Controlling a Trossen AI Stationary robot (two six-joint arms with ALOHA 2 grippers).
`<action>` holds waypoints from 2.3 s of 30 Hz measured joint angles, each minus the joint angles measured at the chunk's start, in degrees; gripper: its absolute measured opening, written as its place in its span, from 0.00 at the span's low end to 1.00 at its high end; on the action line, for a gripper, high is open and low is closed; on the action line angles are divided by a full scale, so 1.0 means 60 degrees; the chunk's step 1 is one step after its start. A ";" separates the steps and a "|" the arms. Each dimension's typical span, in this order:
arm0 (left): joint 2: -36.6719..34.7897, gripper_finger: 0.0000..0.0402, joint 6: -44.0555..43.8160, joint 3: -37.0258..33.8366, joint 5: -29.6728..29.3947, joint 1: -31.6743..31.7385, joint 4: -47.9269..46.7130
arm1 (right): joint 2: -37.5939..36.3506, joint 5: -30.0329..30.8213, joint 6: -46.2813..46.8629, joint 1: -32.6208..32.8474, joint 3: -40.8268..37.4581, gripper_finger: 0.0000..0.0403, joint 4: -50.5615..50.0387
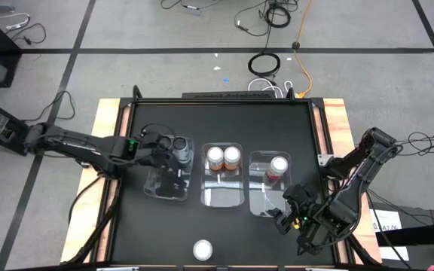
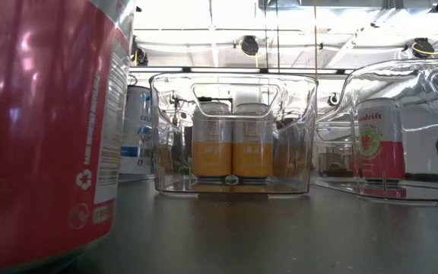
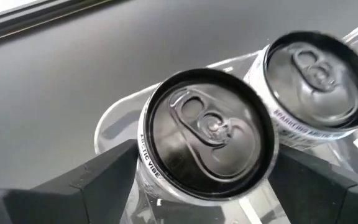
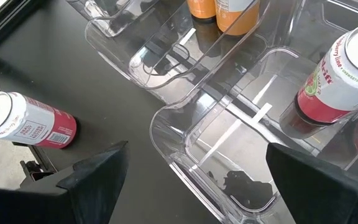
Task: Sort soda cans
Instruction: Put the pink-white soda can into the right transparent bin
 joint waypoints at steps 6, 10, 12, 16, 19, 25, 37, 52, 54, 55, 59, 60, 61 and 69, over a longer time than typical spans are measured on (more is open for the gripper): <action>-0.0564 0.86 -0.0001 0.0001 0.0004 0.0000 -0.0176 | 0.0001 -0.0003 -0.0030 0.0000 0.0000 0.92 0.0026; -0.0894 0.86 -0.0023 0.0005 0.0007 0.0000 -0.0574 | 0.0000 -0.0003 -0.0099 0.0000 0.0000 0.92 0.0024; -0.1072 0.86 -0.0064 0.0005 0.0060 0.0000 -0.0733 | 0.0001 -0.0003 -0.0106 0.0000 0.0000 0.92 0.0022; -0.1417 0.86 -0.0082 0.0012 0.0142 0.0000 -0.1051 | 0.0002 -0.0003 -0.0234 0.0004 0.0000 0.92 0.0066; -0.1694 0.86 -0.0085 0.0012 0.0280 0.0000 -0.1084 | 0.0002 -0.0003 -0.0244 0.0001 0.0000 0.92 0.0073; -0.2298 0.86 -0.0089 0.0012 0.0929 0.0000 -0.1032 | 0.0004 -0.0003 -0.0281 0.0004 0.0000 0.92 0.0077; -0.2676 0.86 -0.0369 0.0703 0.1645 -0.1211 -0.0999 | 0.0001 -0.0006 -0.0372 0.0002 0.0000 0.92 0.0211; -0.1031 0.86 -0.2144 0.1156 0.0883 -0.4373 0.0102 | 0.0003 0.0212 -0.1031 0.0004 0.0000 0.92 0.0924; -0.0748 0.86 -0.2293 0.1156 0.0867 -0.4711 0.0477 | 0.0004 0.0315 -0.1045 0.0004 0.0000 0.92 0.0927; -0.0609 0.86 -0.2328 0.1156 0.0867 -0.4869 0.0612 | 0.0004 0.0317 -0.1092 0.0000 0.0000 0.92 0.0926; -0.0182 0.86 -0.2332 0.1156 0.1154 -0.5329 0.0952 | 0.0004 0.0307 -0.2023 -0.0030 0.0000 0.92 0.0940; -0.0113 0.86 -0.2315 0.1156 0.1313 -0.5397 0.0922 | 0.0004 0.0299 -0.2368 -0.0053 0.0000 0.92 0.0957; -0.0057 0.86 -0.2293 0.1156 0.1509 -0.5436 0.0903 | 0.0004 0.0299 -0.2646 -0.0091 0.0000 0.92 0.0970; 0.0390 0.86 -0.1875 0.1156 0.3294 -0.5684 0.0876 | 0.0004 0.1038 -0.4266 -0.0769 0.0000 0.92 0.2281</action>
